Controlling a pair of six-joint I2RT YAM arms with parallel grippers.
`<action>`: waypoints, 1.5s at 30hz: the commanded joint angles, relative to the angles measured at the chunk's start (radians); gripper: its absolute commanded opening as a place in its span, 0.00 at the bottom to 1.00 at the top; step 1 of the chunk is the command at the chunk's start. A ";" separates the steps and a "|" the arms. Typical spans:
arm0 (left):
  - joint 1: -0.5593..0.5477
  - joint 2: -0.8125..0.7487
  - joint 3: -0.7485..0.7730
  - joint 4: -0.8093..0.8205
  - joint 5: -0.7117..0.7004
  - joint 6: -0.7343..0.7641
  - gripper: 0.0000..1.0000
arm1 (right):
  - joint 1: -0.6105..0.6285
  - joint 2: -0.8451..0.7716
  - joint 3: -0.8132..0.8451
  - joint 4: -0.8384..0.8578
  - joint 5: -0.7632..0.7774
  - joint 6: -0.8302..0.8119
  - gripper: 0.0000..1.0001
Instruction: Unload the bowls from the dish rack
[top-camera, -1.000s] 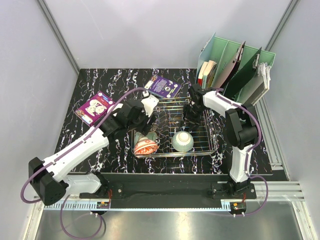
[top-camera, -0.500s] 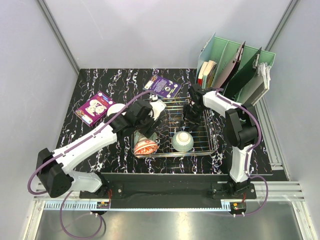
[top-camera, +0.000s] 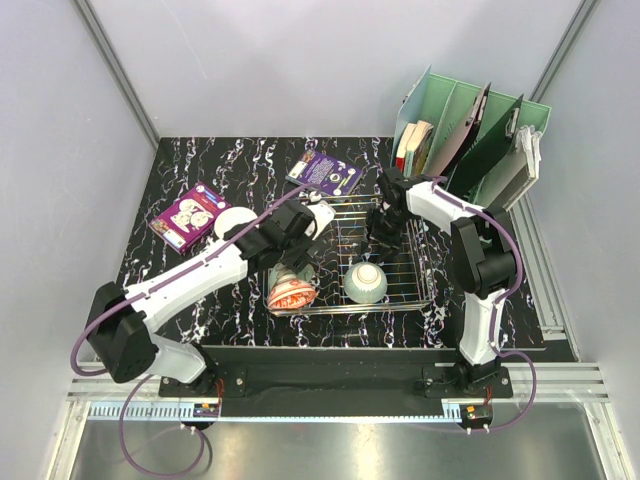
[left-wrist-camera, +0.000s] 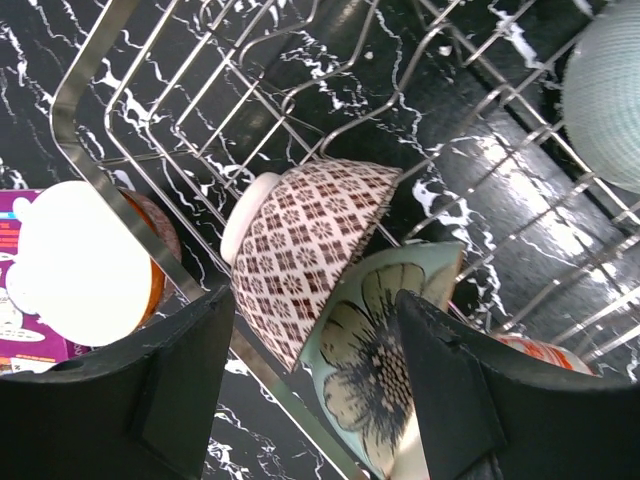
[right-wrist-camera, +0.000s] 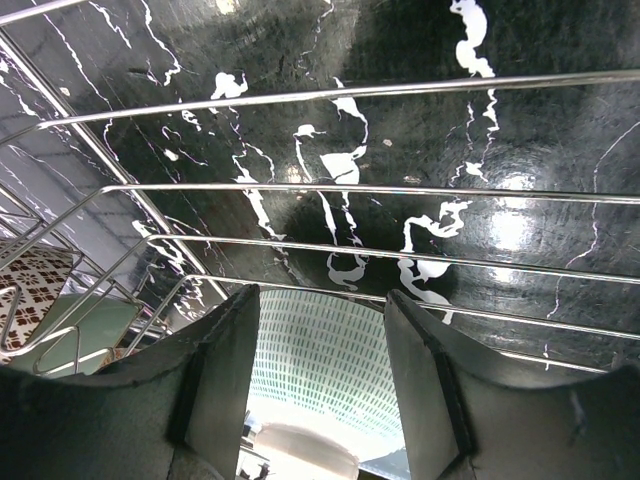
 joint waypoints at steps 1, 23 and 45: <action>0.009 0.023 -0.006 -0.010 -0.054 0.020 0.70 | -0.020 0.013 0.008 0.007 0.003 -0.025 0.61; 0.036 0.164 -0.009 0.041 -0.227 -0.042 0.25 | -0.029 0.014 -0.015 0.002 0.008 -0.047 0.61; 0.067 0.362 0.277 0.122 -0.511 0.020 0.02 | -0.031 0.025 -0.038 -0.001 -0.003 -0.064 0.44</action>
